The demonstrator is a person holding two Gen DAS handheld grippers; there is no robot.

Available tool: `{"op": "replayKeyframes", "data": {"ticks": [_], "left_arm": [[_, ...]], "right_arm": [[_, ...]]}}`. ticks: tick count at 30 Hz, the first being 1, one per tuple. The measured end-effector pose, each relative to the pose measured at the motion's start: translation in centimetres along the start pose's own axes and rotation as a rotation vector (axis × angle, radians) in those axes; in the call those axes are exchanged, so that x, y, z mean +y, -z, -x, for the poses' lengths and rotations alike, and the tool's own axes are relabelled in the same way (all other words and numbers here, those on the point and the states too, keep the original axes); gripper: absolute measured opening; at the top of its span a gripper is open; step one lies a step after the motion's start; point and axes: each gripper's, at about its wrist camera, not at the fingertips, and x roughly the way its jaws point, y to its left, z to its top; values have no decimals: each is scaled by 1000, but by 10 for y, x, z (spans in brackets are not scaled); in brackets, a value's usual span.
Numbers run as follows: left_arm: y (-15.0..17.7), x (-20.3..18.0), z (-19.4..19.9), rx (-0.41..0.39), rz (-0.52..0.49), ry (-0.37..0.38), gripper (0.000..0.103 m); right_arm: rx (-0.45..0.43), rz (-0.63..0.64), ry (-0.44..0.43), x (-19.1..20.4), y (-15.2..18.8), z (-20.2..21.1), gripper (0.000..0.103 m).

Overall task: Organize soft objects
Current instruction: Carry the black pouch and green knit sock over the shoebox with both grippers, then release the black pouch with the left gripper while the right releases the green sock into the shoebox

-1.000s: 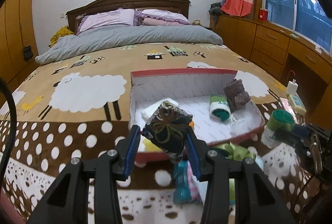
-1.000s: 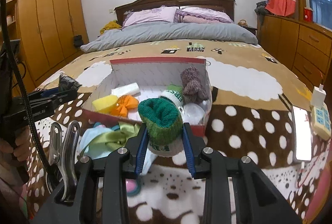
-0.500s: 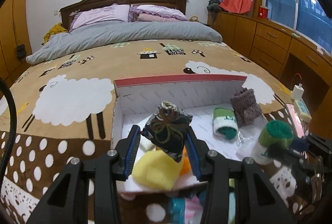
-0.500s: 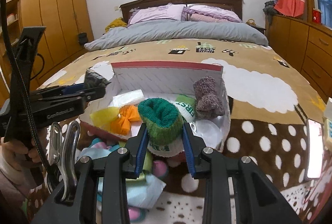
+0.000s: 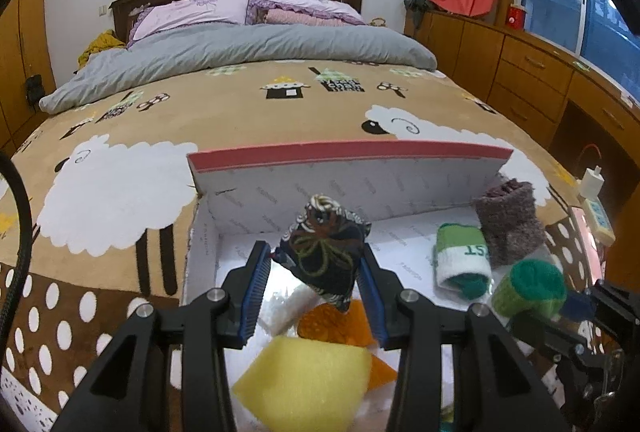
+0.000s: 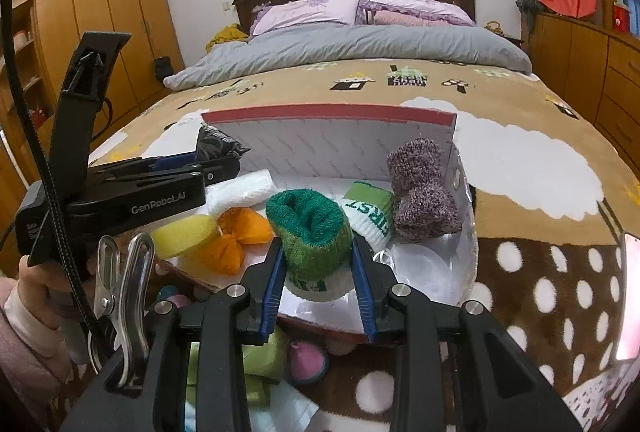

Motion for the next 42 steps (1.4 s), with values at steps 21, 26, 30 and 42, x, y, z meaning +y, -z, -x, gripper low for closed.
{"op": "replayKeyframes", "data": {"ticks": [21,26,30,42], "left_arm": [[3,3,-14,52,9,5,59],[2,1,-4,41,14,3,62],[3,2,8,30,16,2,63],[17,-4,56,-5,0,16,63]], "right_arm": [[33,-31,7,-10,1,-19,39],[14,-43,13,-11,-1,-14,45],[-6,-46,20,-12,-3,-5,46],[-51,-21,-3,5,6,35,47]]}}
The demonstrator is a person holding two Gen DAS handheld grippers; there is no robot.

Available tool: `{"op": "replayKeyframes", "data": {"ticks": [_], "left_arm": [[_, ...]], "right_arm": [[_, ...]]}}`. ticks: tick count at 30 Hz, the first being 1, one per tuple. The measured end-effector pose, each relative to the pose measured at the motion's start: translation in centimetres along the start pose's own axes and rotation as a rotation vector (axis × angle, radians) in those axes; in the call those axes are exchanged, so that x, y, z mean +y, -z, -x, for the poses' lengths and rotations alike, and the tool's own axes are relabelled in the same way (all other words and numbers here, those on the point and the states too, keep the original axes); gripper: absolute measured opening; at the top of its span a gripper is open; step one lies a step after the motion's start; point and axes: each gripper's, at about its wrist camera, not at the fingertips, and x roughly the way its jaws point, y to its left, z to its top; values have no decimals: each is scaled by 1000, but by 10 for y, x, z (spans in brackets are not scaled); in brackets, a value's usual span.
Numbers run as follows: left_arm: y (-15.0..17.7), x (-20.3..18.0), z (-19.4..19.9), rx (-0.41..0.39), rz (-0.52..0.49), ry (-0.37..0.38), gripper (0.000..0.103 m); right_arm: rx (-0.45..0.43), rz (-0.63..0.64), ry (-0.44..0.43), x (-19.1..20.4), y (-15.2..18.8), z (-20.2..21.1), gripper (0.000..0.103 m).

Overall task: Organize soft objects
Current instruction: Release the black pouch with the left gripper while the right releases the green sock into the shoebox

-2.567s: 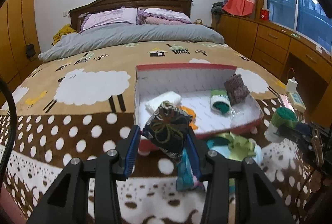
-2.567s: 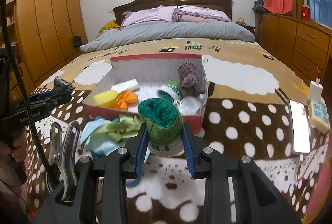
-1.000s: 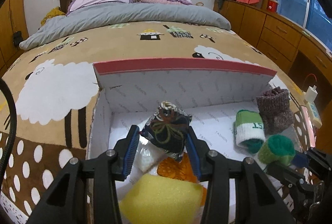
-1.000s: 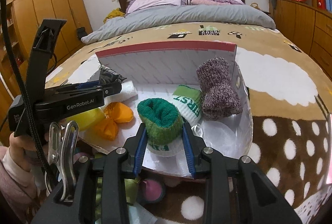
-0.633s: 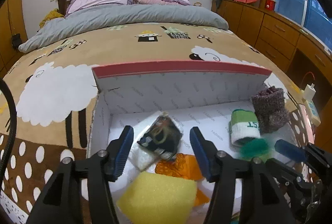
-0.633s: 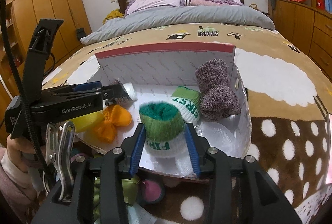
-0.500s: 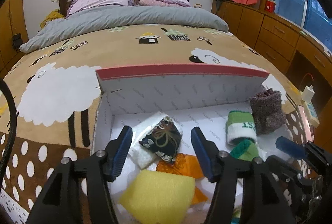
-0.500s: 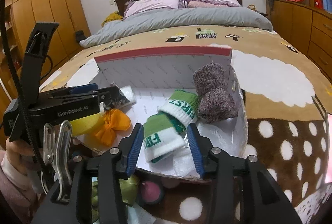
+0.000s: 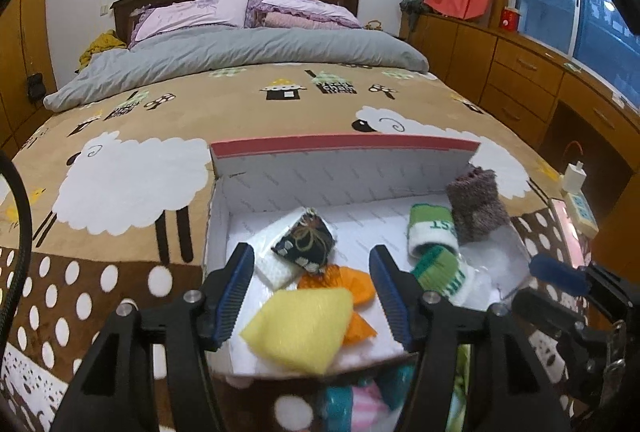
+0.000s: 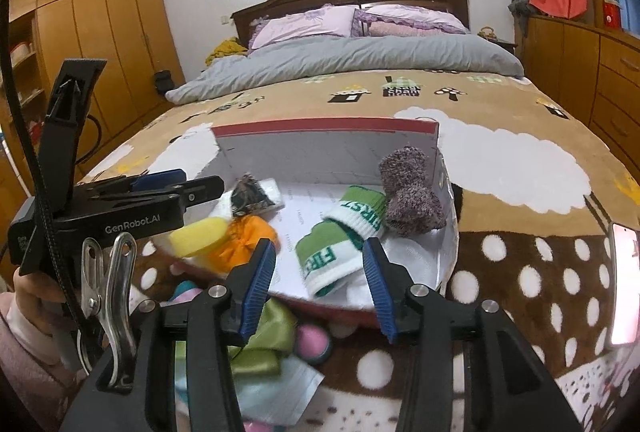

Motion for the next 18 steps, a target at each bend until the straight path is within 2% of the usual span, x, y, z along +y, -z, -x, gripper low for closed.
{"op": "replayKeyframes", "data": {"ticks": [18], "left_arm": [[44,-16,47,20,-5,35,63]], "right_arm": [[14,-3,-33,18,30,29,47]]}}
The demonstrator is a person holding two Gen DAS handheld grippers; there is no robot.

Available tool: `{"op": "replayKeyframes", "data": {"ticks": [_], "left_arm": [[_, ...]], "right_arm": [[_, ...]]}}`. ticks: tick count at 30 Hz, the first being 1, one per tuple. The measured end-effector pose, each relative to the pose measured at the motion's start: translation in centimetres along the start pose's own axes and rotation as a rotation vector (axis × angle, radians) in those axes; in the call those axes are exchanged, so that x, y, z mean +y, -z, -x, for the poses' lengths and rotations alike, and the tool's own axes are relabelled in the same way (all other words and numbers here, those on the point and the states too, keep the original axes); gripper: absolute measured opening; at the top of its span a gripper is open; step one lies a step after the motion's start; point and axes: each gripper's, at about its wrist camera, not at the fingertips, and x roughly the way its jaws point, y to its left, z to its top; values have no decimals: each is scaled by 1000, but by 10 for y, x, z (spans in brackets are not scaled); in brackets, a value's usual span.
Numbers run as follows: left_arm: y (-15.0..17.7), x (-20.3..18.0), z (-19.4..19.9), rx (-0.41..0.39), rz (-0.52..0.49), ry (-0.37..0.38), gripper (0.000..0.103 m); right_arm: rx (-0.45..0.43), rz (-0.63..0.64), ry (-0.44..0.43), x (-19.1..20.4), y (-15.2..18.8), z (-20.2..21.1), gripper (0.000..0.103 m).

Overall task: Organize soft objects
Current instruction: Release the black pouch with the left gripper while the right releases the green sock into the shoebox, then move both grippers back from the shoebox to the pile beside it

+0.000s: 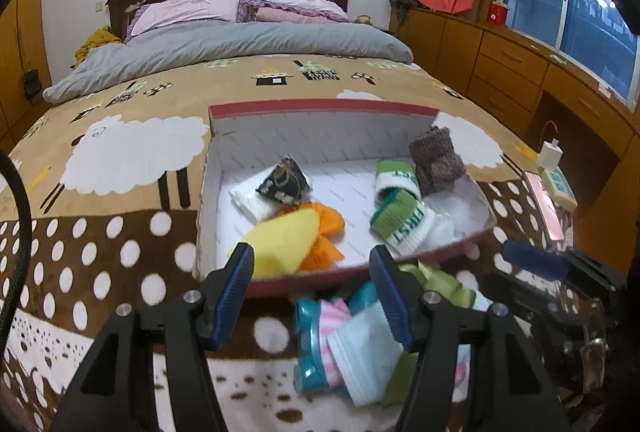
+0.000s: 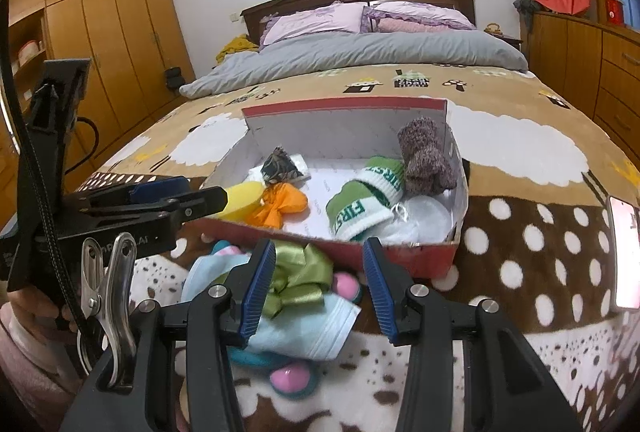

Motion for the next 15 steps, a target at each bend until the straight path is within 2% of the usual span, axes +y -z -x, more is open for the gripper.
{"op": "replayKeyframes", "data": {"ticks": [15], "left_arm": [[36,-4,13,29,-7,7,63]], "right_arm": [[39,-16,-8,1,19,-3,47]]}}
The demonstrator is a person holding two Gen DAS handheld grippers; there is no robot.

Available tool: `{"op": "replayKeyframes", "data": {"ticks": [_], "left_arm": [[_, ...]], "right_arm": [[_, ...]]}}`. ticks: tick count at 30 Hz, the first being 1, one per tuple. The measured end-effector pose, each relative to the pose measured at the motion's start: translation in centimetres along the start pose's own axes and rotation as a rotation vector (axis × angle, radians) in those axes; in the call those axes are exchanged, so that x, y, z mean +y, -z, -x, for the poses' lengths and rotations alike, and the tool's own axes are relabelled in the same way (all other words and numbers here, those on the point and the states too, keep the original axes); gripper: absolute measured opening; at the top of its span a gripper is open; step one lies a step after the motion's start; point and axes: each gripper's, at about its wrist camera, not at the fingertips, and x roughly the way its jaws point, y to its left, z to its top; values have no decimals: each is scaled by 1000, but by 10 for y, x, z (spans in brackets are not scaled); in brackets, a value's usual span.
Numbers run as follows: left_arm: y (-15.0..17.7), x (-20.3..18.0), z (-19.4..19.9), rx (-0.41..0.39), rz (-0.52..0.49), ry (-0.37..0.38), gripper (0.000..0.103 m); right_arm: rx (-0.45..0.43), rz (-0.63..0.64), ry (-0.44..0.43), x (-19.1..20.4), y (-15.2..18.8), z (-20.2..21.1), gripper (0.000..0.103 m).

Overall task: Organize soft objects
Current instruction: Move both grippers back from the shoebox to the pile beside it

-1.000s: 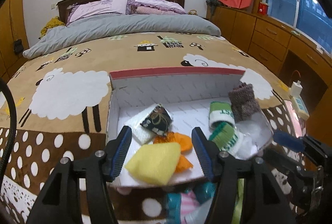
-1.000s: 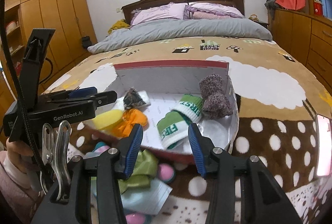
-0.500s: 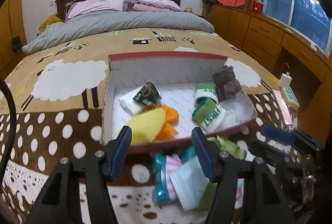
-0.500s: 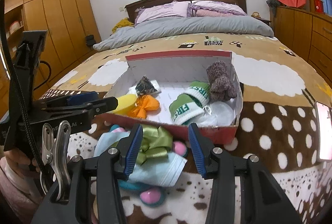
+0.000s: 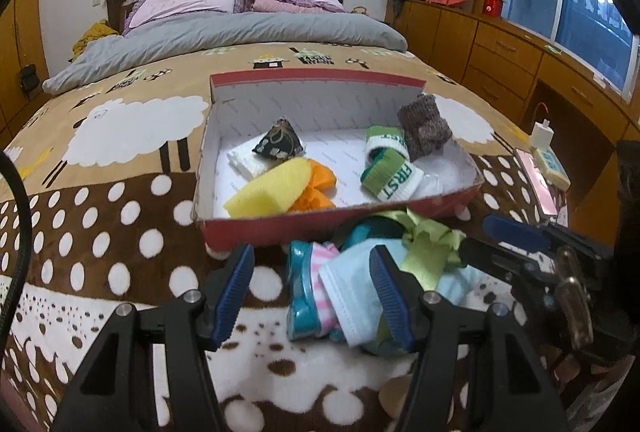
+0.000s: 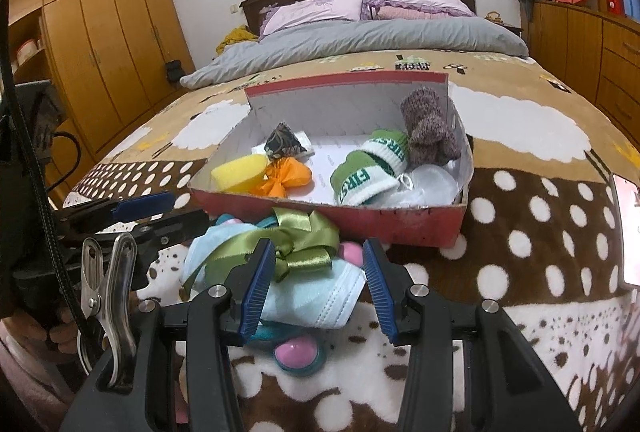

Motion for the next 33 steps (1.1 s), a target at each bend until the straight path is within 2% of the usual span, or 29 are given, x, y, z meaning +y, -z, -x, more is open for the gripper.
{"op": "replayKeyframes", "data": {"ticks": [12,27,28,30,33], "left_arm": [[17,7,0,25,30,20,63],[23,5,-1,31,24,38,63],[23,5,-2,31,25,38,63],[23,5,-2,30,26,38,63],[24,4,-2,28,26,40,63]], "right_arm": [[32,0,-5,2,0,-17,47],[75,11,-33,8,-6,-41,46],[74,8,-37,8,-6,-41,45],[77,-3,-65,7,-6,-42,33],[65,5,-62,9,-5,-40,20]]}}
